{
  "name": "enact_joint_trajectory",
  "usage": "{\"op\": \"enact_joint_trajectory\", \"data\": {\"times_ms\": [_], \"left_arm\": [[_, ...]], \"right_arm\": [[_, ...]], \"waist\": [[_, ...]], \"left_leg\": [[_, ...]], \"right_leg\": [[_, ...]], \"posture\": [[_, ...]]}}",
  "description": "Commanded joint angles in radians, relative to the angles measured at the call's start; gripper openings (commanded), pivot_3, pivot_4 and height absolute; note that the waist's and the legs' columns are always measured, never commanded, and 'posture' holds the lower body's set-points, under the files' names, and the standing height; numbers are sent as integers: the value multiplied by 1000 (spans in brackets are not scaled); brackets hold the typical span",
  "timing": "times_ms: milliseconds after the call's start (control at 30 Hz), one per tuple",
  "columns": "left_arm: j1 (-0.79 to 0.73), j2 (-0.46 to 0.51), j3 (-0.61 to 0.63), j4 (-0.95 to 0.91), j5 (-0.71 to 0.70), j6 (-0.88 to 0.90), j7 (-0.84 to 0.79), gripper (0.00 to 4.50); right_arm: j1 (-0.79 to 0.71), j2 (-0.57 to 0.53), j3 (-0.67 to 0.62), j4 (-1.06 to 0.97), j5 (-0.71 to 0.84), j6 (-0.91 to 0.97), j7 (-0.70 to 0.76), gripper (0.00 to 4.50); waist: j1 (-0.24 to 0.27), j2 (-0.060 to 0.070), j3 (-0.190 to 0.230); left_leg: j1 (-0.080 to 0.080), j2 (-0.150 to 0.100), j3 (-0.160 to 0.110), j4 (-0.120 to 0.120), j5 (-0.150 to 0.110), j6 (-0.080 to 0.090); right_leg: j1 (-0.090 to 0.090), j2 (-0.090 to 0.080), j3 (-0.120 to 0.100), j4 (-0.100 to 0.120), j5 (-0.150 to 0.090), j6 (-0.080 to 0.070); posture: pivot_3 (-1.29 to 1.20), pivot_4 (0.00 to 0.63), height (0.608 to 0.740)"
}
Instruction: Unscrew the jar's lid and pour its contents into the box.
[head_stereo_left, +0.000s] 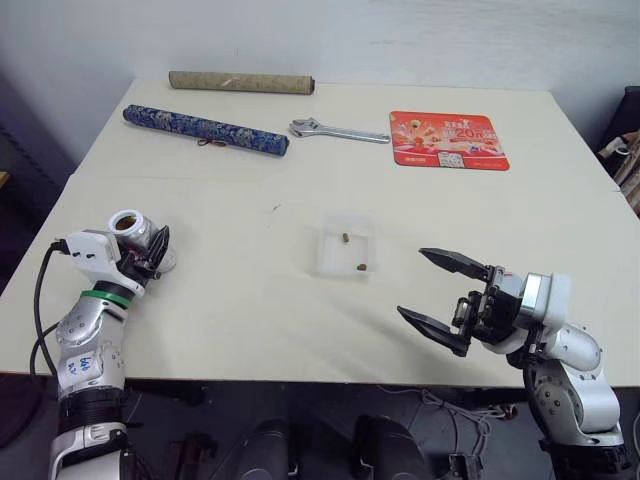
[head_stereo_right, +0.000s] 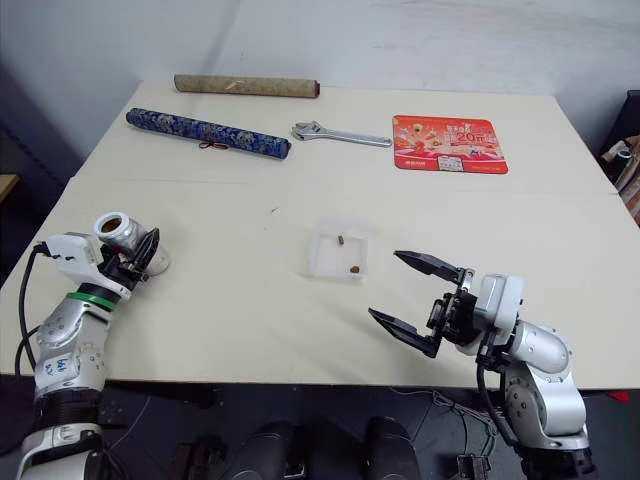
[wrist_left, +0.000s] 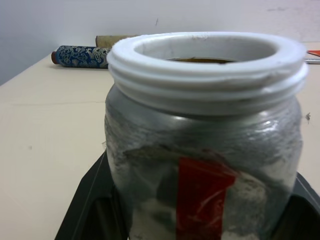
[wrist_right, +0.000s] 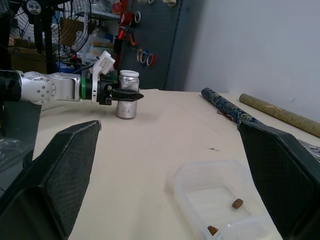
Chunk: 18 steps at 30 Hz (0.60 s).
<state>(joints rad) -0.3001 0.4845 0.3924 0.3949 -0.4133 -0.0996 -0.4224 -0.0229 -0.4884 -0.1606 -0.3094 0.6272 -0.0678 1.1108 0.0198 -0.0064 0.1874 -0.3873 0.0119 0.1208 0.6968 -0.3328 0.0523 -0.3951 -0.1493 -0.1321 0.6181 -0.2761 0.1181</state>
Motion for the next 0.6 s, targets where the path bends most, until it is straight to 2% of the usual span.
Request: {"op": "enact_joint_trajectory", "data": {"times_ms": [33, 100, 133, 333, 500, 600], "left_arm": [[28, 1, 49, -11, -14, -4, 15, 3704], [57, 5, 53, -42, -22, 10, 3, 4380], [70, 6, 54, -60, -27, 19, -3, 4481], [196, 37, 55, -174, -27, 94, -37, 4481], [339, 54, 102, -282, -37, 122, -50, 4481], [444, 93, 128, -373, -45, 132, -123, 4481]], "right_arm": [[5, -30, -33, -33, 23, 16, -16, 4500], [24, -42, -49, -44, 28, 23, -23, 4500], [36, -47, -56, -46, 30, 24, -24, 4500], [184, -84, -143, -56, 28, -9, 8, 4500], [308, -61, -246, -44, 45, -32, -26, 4500], [344, -80, -292, 3, 39, -64, 24, 4500]], "waist": [[-2, 0, 0], [-7, 0, 0], [-8, 0, 0], [-7, 0, 0], [-8, 0, 0], [-11, 0, -1]], "left_leg": [[0, 0, 0, 0, 0, 0], [0, 1, 0, 0, 0, 0], [0, 1, 0, -1, 0, 0], [0, 2, 0, -3, -1, -1], [1, 2, 0, -5, -4, -4], [2, 3, 1, -6, -4, -4]], "right_leg": [[0, 0, 0, 0, 0, 0], [0, 0, 0, 0, 0, 0], [0, -1, 0, 0, 0, 0], [0, -1, 2, -4, 0, 0], [1, -1, 3, -9, 0, 0], [1, -1, 3, -13, 0, 0]], "posture": [[0, 150, 740], [0, 150, 740], [0, 150, 740], [0, 150, 740], [0, 150, 740], [0, 150, 740]]}}
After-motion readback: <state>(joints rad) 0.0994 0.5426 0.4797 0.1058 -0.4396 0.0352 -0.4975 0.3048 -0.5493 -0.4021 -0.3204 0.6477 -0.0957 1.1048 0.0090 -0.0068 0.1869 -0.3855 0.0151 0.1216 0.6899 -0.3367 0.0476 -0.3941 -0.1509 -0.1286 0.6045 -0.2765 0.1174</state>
